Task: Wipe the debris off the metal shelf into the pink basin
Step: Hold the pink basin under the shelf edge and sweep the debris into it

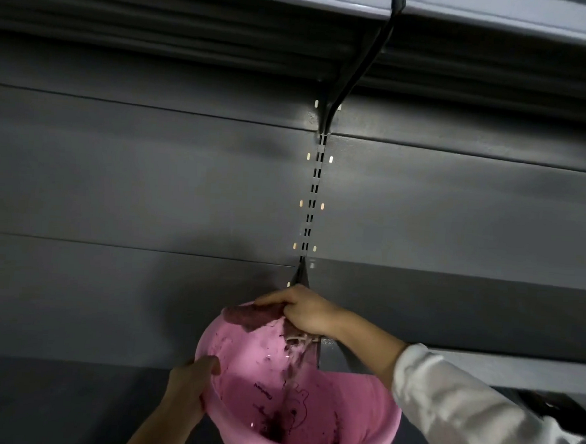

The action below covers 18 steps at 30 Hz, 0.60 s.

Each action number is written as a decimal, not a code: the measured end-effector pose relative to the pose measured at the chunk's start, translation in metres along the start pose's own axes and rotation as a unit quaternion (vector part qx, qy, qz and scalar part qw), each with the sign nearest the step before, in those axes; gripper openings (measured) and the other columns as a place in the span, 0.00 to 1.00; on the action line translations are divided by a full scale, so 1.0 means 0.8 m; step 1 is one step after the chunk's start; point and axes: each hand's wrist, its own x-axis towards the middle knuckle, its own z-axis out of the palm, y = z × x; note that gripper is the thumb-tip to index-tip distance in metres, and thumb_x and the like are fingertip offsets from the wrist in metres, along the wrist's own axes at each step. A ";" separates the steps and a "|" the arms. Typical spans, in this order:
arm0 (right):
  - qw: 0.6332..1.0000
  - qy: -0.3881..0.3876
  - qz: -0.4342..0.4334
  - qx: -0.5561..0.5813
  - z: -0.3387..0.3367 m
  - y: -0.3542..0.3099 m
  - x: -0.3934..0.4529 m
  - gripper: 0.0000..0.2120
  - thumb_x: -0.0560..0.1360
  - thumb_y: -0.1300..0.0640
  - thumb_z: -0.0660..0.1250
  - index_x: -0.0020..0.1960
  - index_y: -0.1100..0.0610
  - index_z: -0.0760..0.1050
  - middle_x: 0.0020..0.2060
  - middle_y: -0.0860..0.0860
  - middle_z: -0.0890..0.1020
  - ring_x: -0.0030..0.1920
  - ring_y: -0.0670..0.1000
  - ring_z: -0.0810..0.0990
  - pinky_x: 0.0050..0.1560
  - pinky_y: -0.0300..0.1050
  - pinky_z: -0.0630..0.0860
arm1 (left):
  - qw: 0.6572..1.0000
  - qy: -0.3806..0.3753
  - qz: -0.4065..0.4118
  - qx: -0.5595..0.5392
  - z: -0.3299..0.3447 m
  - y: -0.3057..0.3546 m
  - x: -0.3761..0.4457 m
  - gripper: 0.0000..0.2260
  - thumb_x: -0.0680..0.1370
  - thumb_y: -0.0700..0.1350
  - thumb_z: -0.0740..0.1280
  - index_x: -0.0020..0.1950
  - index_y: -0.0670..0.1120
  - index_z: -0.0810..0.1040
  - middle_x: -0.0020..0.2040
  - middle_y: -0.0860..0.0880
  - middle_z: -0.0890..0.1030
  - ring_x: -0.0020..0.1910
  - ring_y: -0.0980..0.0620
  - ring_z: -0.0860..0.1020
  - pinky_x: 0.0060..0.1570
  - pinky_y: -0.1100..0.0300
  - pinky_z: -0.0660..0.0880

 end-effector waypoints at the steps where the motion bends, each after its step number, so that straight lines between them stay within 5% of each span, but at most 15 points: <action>1: 1.000 -0.005 -0.008 -0.001 0.002 -0.006 0.003 0.30 0.68 0.76 0.46 0.61 0.57 0.74 0.58 0.61 0.79 0.30 0.41 0.80 0.29 0.29 0.74 | 1.000 -0.001 0.001 0.001 -0.001 0.001 -0.001 0.16 0.70 0.29 0.59 0.58 0.34 0.71 0.59 0.33 0.73 0.56 0.34 0.72 0.58 0.42 0.71; 4: 1.000 0.020 -0.014 -0.003 -0.004 -0.013 0.007 0.29 0.69 0.76 0.47 0.62 0.59 0.74 0.59 0.59 0.79 0.47 0.47 0.80 0.37 0.23 0.69 | 1.000 -0.002 0.012 0.004 -0.006 0.002 -0.003 0.19 0.71 0.29 0.59 0.61 0.33 0.70 0.59 0.32 0.73 0.56 0.33 0.72 0.59 0.41 0.71; 7: 0.997 0.058 -0.014 0.047 -0.035 0.000 -0.007 0.30 0.69 0.77 0.46 0.62 0.59 0.72 0.33 0.53 0.86 0.27 0.41 0.78 0.21 0.24 0.67 | 1.000 -0.013 0.025 0.011 -0.008 0.002 -0.006 0.19 0.71 0.29 0.59 0.61 0.32 0.70 0.58 0.31 0.74 0.55 0.32 0.73 0.59 0.38 0.71; 9: 0.992 0.100 -0.019 0.071 -0.065 0.016 -0.022 0.28 0.70 0.77 0.47 0.60 0.60 0.74 0.36 0.51 0.85 0.27 0.41 0.80 0.27 0.26 0.72 | 0.999 -0.020 0.030 0.015 -0.008 -0.001 -0.008 0.18 0.71 0.30 0.59 0.60 0.31 0.71 0.57 0.30 0.74 0.55 0.32 0.73 0.58 0.37 0.71; 12: 0.985 0.148 -0.010 0.088 -0.102 0.054 -0.053 0.26 0.74 0.74 0.50 0.48 0.46 0.76 0.36 0.38 0.84 0.49 0.70 0.78 0.46 0.58 0.76 | 0.999 -0.034 0.031 0.025 -0.004 -0.005 -0.010 0.17 0.71 0.30 0.59 0.59 0.32 0.72 0.57 0.30 0.74 0.54 0.32 0.74 0.58 0.37 0.71; 14: 0.986 0.142 0.036 0.075 -0.115 0.089 -0.079 0.25 0.75 0.72 0.50 0.53 0.46 0.75 0.33 0.34 0.84 0.43 0.70 0.77 0.44 0.68 0.71 | 0.998 -0.042 0.029 0.033 0.001 -0.007 -0.011 0.17 0.71 0.30 0.59 0.60 0.33 0.71 0.56 0.31 0.74 0.54 0.32 0.74 0.57 0.37 0.72; 16: 0.989 0.122 0.082 0.019 -0.117 0.114 -0.097 0.24 0.75 0.72 0.51 0.64 0.53 0.70 0.45 0.47 0.86 0.50 0.69 0.78 0.52 0.64 0.72 | 0.998 -0.046 0.026 0.033 0.007 -0.008 -0.011 0.17 0.71 0.30 0.59 0.59 0.33 0.71 0.56 0.30 0.74 0.53 0.32 0.74 0.57 0.38 0.72; 18: 0.989 0.106 0.099 -0.038 -0.110 0.121 -0.098 0.26 0.73 0.74 0.52 0.66 0.55 0.68 0.64 0.57 0.75 0.63 0.54 0.72 0.61 0.38 0.67 | 0.998 -0.048 0.021 0.031 0.012 -0.008 -0.010 0.18 0.71 0.30 0.59 0.60 0.32 0.71 0.57 0.30 0.74 0.54 0.31 0.74 0.58 0.38 0.71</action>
